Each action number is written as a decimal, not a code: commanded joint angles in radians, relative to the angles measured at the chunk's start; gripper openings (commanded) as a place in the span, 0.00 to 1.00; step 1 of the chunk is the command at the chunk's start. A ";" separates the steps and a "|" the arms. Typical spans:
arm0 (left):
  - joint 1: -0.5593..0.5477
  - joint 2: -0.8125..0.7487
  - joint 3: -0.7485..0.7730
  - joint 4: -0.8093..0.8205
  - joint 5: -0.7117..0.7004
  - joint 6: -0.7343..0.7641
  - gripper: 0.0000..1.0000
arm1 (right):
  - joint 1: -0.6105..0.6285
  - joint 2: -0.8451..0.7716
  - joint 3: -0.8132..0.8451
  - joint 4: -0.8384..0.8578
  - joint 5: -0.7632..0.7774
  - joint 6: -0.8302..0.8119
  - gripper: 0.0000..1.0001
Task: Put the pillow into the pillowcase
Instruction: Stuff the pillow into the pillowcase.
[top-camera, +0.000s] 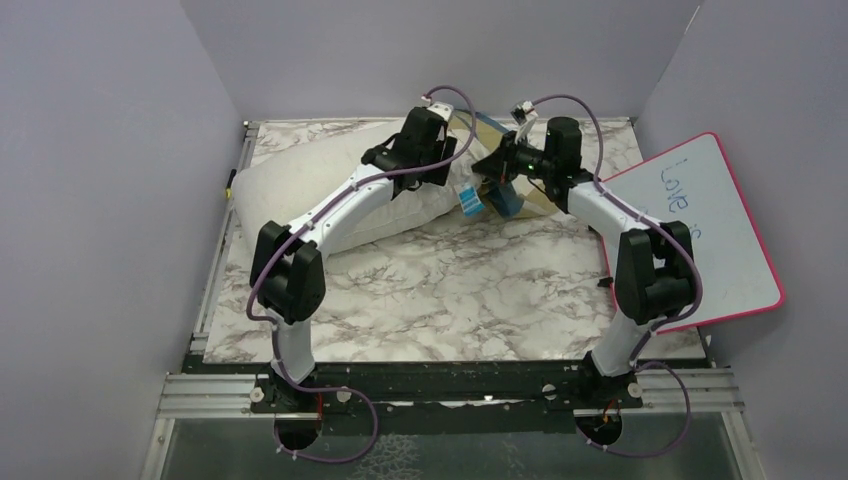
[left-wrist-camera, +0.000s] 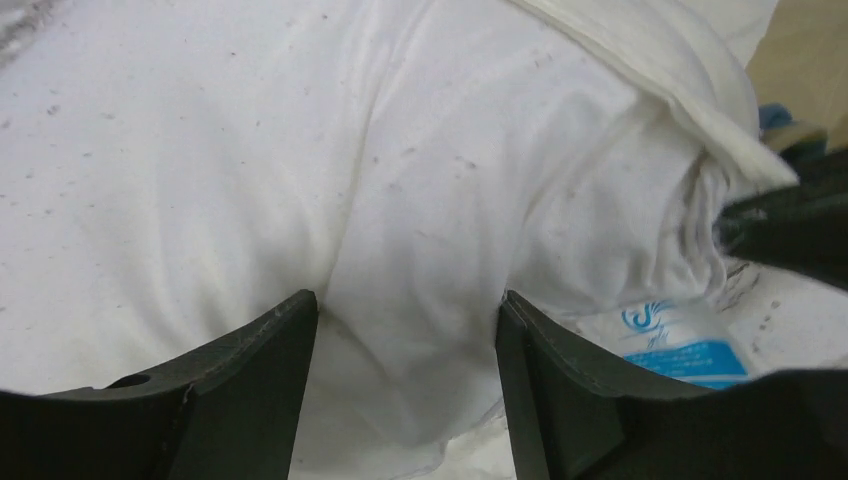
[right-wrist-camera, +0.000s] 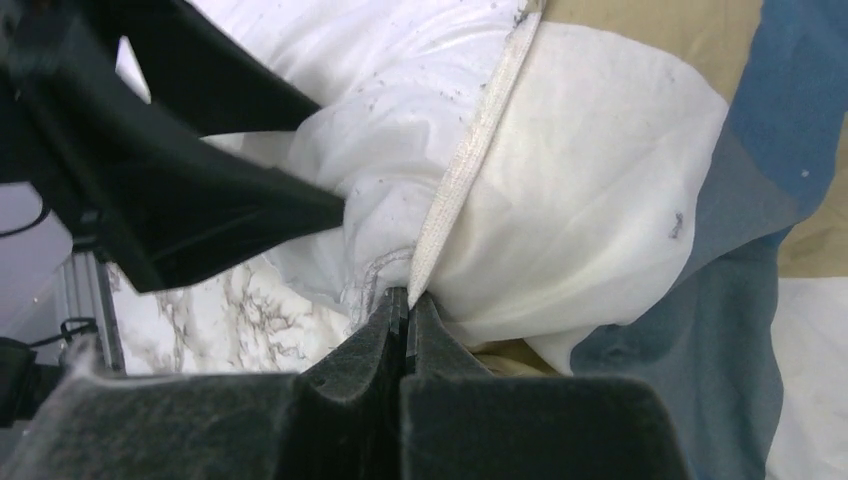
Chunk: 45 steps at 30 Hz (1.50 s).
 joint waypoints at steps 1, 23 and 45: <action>-0.016 -0.055 -0.084 0.097 0.042 0.332 0.68 | -0.009 0.037 0.117 -0.048 0.031 0.075 0.00; 0.096 0.352 0.308 0.194 0.072 0.334 0.00 | -0.045 0.074 0.146 -0.140 -0.041 -0.029 0.00; 0.136 0.389 0.331 0.202 0.200 0.161 0.00 | -0.035 -0.006 -0.239 0.338 0.425 0.148 0.32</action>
